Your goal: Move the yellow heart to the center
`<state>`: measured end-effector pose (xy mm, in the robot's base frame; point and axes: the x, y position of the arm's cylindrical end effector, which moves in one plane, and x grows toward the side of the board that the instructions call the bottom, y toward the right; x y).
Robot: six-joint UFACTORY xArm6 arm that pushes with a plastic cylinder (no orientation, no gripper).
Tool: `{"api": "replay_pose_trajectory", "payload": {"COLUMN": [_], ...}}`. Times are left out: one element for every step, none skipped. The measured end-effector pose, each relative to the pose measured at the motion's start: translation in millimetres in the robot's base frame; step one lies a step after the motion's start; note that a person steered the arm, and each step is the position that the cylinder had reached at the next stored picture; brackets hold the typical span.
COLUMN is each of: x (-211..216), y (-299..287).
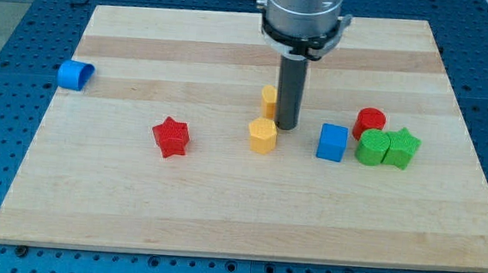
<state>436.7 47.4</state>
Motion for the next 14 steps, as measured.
{"api": "replay_pose_trajectory", "payload": {"x": [-1,-18,-45,-101,-143,-137,-165,-165,-130,-125,-124,-151,-196,-194], "y": [6,-34,-51,-64,-88,-52,-48,-80,-111,-167,-181,-204,-195,-132]}}
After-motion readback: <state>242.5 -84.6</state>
